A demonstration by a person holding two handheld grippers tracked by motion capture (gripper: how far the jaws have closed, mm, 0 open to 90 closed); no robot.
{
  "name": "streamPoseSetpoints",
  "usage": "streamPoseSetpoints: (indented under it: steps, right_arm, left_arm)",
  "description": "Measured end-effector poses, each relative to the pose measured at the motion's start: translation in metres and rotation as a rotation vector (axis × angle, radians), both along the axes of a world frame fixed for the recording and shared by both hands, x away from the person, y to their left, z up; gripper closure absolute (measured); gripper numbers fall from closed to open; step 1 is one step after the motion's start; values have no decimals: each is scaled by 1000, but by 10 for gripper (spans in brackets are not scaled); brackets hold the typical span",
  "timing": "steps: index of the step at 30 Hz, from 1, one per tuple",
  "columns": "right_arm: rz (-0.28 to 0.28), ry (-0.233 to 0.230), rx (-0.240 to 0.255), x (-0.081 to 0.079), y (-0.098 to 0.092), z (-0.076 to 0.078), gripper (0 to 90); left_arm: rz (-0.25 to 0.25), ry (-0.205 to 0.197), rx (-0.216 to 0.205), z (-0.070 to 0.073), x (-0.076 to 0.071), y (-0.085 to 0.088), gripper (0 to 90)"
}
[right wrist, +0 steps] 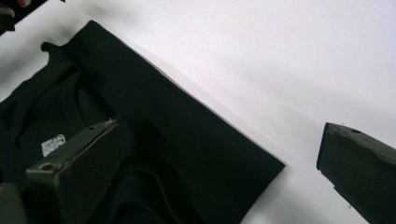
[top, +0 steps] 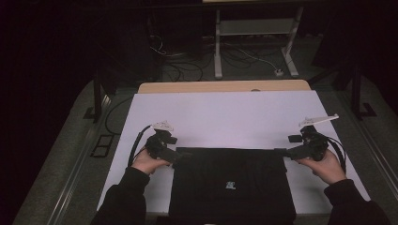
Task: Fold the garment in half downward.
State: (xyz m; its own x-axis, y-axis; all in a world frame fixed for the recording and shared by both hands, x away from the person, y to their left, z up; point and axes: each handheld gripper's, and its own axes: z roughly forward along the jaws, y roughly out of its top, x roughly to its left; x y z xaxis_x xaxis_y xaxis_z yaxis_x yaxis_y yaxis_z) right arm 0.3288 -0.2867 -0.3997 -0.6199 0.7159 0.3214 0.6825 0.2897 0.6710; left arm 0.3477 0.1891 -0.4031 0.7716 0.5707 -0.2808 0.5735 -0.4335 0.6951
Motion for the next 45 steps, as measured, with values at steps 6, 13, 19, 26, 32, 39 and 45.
streamPoseSetpoints:
  steps: [6,13,19,26,32,39,45]
  right_arm:
    - [-5,9,1,3,-3,-6,0]
    - [-12,20,-2,5,-5,-11,0]
    - [-13,35,-14,7,-4,-16,0]
    - [-4,41,-29,10,-3,-21,0]
    - [-3,58,-48,12,-2,-27,0]
    - [-6,72,-63,14,-4,-36,39]
    - [-6,73,-73,16,-5,-40,104]
  left_arm:
    - [28,-2,-4,-4,5,5,0]
    - [51,8,-11,-12,9,10,0]
    - [55,22,1,-19,12,12,0]
    - [59,27,-5,-26,15,14,0]
    - [48,37,6,-30,17,14,0]
    - [40,46,19,-34,18,12,0]
    - [44,57,27,-38,20,11,0]
